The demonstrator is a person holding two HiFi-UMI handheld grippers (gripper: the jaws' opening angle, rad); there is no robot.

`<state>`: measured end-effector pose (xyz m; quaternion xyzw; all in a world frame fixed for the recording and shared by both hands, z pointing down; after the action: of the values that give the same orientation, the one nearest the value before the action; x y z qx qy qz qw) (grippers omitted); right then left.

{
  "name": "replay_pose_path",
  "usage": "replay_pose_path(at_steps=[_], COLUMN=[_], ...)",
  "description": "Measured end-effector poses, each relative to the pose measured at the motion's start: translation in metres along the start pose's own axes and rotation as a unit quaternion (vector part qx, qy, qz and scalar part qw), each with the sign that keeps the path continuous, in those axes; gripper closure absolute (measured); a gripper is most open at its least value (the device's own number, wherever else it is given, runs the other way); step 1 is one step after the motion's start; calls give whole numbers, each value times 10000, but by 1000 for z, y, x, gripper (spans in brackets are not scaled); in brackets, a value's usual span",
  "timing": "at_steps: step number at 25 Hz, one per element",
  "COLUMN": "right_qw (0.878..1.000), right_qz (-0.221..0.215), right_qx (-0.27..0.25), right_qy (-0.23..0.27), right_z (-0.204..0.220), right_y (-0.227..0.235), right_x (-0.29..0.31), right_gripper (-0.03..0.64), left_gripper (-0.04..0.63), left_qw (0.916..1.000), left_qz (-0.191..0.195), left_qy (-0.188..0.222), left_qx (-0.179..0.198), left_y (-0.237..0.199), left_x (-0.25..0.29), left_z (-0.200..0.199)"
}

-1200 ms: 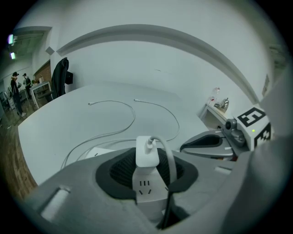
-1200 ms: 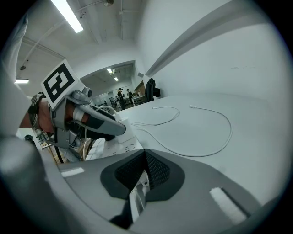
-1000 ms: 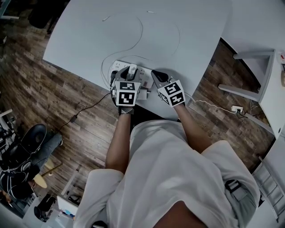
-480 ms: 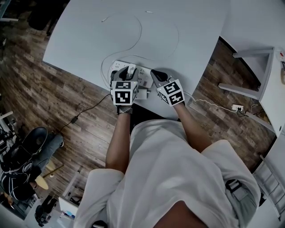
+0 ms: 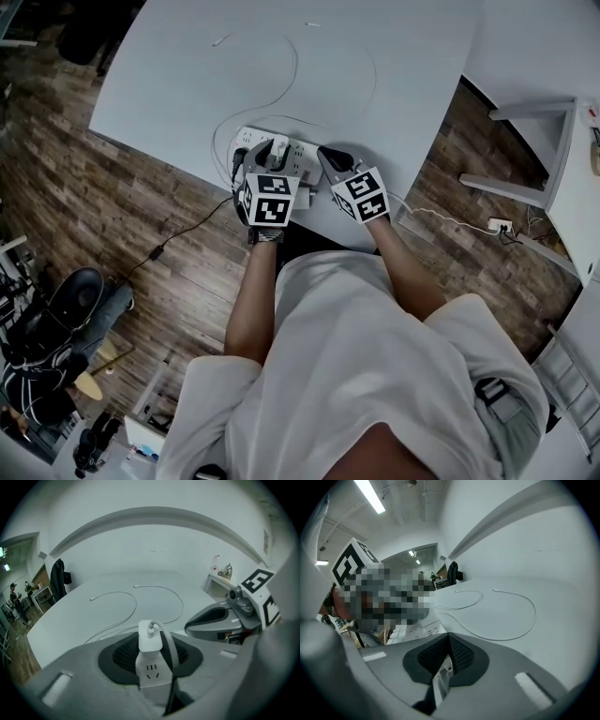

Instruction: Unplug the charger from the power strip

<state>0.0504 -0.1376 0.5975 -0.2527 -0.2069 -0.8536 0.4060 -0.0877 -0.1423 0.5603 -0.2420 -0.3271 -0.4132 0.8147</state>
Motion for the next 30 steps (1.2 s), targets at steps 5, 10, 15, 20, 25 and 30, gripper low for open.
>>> replay_pose_path(at_steps=[5,10,15,20,25,30], right_qw=[10000,10000,10000,10000,10000,10000], right_qz=[12,15,29,39,22,-25], right_qx=[3,-34,-46,-42,-18,-47], right_qy=[-36,-20,-1,8,-19,-6], right_z=[0,1,3,3,3,3], right_y=[1,1,1,0,0,1], right_x=[1,1,1,0,0,-2], right_gripper=[617,617,617,617,617,617], left_gripper=[456,456,456,456,455,456], left_qw=[9993,9942,9937,9999,10000,9958], left_qz=[104,376,412,67,28,323], left_qy=[87,334,339,45,-13,321], left_qx=[-356,-952,-986,-97,42,-797], left_y=[-5,-11,-10,0,1,-5], left_x=[1,-1,-1,0,0,-5], left_z=[2,5,7,3,2,7])
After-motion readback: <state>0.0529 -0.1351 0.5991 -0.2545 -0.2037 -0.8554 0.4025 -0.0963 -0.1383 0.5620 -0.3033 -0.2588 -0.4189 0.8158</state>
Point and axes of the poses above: the fingertips, and each gripper's own axes: x forward along the fingers, y to its right, z out of its underside, the point moved 7 cm from there along -x, backward along the fingers, and after that the axes turned 10 degrees about z, right-handed, at the moved point
